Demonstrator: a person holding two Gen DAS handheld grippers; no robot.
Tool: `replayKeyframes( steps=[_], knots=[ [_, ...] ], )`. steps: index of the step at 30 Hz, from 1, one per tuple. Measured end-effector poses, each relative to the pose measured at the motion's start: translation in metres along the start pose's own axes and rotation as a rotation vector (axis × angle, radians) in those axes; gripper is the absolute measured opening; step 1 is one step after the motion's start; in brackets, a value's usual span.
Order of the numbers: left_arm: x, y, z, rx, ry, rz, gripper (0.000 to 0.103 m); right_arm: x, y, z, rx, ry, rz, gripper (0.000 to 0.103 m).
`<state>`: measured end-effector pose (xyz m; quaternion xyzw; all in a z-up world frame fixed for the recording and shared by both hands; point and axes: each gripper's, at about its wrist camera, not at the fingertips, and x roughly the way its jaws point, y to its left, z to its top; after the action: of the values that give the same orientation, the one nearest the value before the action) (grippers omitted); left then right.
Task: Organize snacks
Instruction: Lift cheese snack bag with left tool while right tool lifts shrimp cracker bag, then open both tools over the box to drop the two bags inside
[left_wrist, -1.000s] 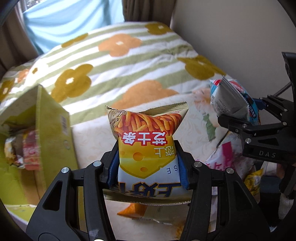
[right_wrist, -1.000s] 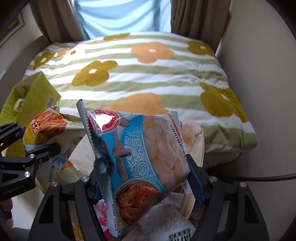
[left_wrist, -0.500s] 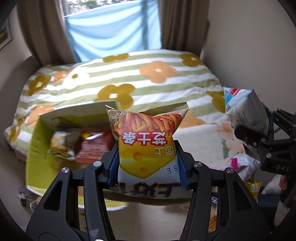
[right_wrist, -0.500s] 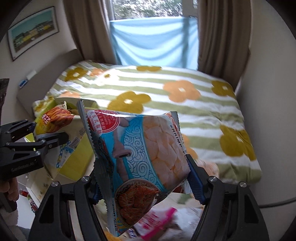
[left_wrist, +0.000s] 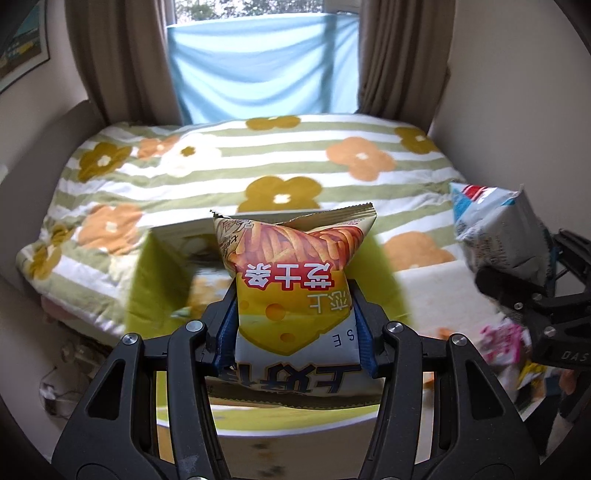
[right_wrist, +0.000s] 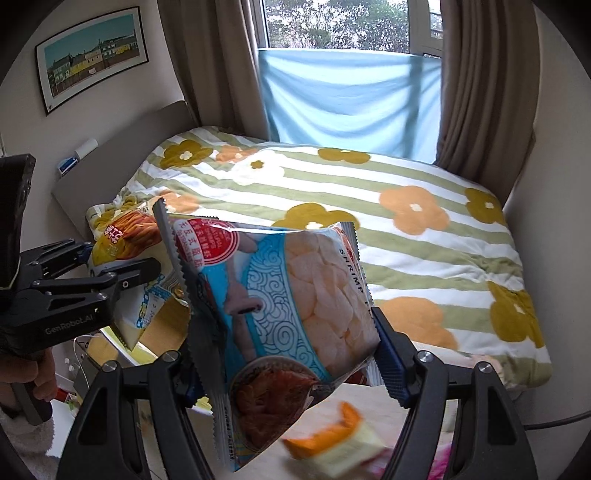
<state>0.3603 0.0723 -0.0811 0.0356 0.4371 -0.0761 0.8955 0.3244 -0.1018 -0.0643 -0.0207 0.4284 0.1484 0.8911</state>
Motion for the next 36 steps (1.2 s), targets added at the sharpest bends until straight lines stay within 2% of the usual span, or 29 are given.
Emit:
replayKeyframes(
  steps=[2, 6, 10, 13, 19, 20, 21, 23, 30, 36],
  knots=[
    [0.008, 0.029, -0.005, -0.008, 0.019, -0.001, 0.049, 0.013, 0.025, 0.005, -0.012, 0.012, -0.021, 0.07],
    [0.032, 0.078, -0.019, -0.013, 0.067, -0.012, 0.049, 0.037, 0.057, 0.008, 0.023, 0.042, 0.0, 0.07],
    [0.05, 0.109, -0.034, -0.014, 0.109, -0.03, 0.049, 0.066, 0.08, 0.005, 0.084, 0.085, 0.007, 0.07],
    [0.06, 0.117, -0.043, -0.004, 0.128, -0.055, 0.049, 0.082, 0.094, -0.001, 0.12, 0.116, 0.003, 0.07],
    [0.062, 0.106, -0.053, 0.021, 0.113, -0.114, 0.05, 0.093, 0.1, -0.011, 0.148, 0.165, -0.03, 0.07],
    [0.062, 0.104, -0.053, 0.025, 0.109, -0.112, 0.057, 0.092, 0.099, -0.013, 0.147, 0.168, -0.04, 0.07],
    [0.062, 0.102, -0.054, 0.03, 0.105, -0.1, 0.078, 0.091, 0.098, -0.014, 0.144, 0.171, -0.049, 0.07],
    [0.06, 0.099, -0.058, 0.023, 0.1, -0.051, 0.102, 0.089, 0.096, -0.016, 0.144, 0.175, -0.046, 0.07],
    [0.047, 0.112, -0.076, -0.073, 0.127, -0.057, 0.102, 0.092, 0.093, -0.022, 0.157, 0.189, -0.01, 0.07],
    [0.037, 0.12, -0.082, -0.109, 0.118, -0.033, 0.102, 0.102, 0.097, -0.026, 0.145, 0.214, -0.012, 0.07]
  ],
)
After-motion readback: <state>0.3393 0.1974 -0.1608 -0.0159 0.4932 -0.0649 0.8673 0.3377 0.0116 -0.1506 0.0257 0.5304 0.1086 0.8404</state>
